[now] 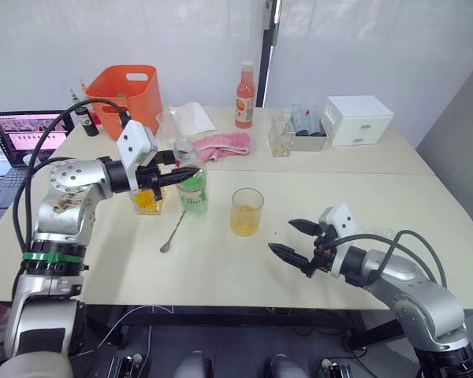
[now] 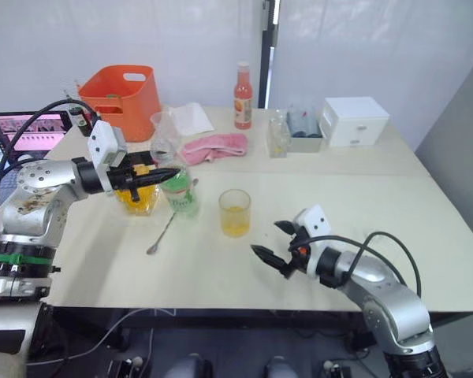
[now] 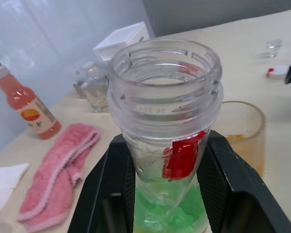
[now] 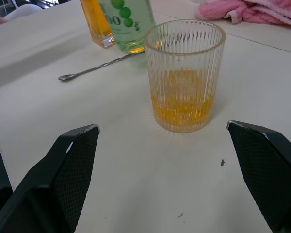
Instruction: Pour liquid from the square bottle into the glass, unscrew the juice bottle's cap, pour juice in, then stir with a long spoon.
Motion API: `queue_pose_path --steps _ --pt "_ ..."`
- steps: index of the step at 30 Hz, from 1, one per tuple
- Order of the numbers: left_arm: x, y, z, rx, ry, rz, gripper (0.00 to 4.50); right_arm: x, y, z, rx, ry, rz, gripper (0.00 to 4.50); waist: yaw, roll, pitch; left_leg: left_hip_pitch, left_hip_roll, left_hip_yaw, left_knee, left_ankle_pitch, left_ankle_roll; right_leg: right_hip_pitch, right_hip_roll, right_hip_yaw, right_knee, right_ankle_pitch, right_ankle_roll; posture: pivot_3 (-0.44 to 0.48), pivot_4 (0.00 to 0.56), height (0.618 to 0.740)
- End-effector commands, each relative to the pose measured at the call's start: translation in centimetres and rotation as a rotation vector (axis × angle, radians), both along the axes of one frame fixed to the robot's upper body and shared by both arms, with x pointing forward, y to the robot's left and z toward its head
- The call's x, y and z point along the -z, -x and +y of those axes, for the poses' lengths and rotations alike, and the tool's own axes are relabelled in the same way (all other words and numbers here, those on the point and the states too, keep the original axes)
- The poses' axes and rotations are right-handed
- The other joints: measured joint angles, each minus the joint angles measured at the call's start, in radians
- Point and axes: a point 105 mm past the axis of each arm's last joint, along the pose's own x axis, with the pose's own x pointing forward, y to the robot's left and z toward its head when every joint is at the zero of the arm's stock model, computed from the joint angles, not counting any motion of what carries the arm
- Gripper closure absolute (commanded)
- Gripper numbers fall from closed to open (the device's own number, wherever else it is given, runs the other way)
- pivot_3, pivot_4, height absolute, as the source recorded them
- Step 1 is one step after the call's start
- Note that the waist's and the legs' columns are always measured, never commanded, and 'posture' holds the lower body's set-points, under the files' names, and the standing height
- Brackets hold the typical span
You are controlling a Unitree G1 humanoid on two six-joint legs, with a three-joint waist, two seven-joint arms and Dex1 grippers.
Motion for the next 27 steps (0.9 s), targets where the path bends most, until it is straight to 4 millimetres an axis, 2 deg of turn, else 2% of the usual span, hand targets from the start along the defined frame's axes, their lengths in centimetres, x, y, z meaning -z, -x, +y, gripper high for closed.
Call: queue_pose_path --steps 1,5,10,22,27 --pt "-1.5 -0.9 -1.2 0.008 -0.027 -0.159 3.10 -2.2 0.1 0.1 0.007 -0.038 -0.098 0.03 0.002 0.000 0.000 0.000 0.000 0.000 0.000 0.000 0.000 0.000 0.000 0.000 0.000 0.000 0.000 0.000 0.150 0.715" --pt "-1.5 -2.5 -2.9 0.005 -0.040 -0.262 3.10 -2.9 0.1 0.0 0.034 -0.049 -0.148 0.03 0.003 0.000 0.000 -0.002 -0.001 0.000 0.001 0.000 0.000 -0.001 -0.001 -0.001 0.000 0.001 0.001 0.000 0.150 0.715" --pt "-0.8 -3.4 -5.5 0.039 -0.112 -0.379 3.10 -3.3 0.4 0.2 0.054 -0.076 -0.176 0.03 0.002 -0.001 0.000 -0.003 -0.001 -0.001 0.001 0.000 0.000 -0.001 -0.001 -0.001 0.000 0.001 0.001 0.000 0.150 0.715" --pt "1.3 -3.9 -7.6 0.033 -0.242 -0.541 3.10 -3.0 1.3 1.1 0.049 -0.116 -0.168 0.03 0.000 -0.001 0.000 -0.004 -0.002 -0.001 0.001 0.000 0.000 -0.002 -0.001 -0.001 0.000 0.001 0.001 0.000 0.150 0.715" --pt "1.7 -3.7 -8.4 0.041 -0.346 -0.674 3.10 -3.0 1.4 1.2 0.051 -0.119 -0.163 0.03 0.003 -0.001 0.000 -0.004 -0.003 -0.001 0.001 0.000 0.000 -0.002 -0.003 -0.002 0.000 0.001 0.002 0.000 0.150 0.715"
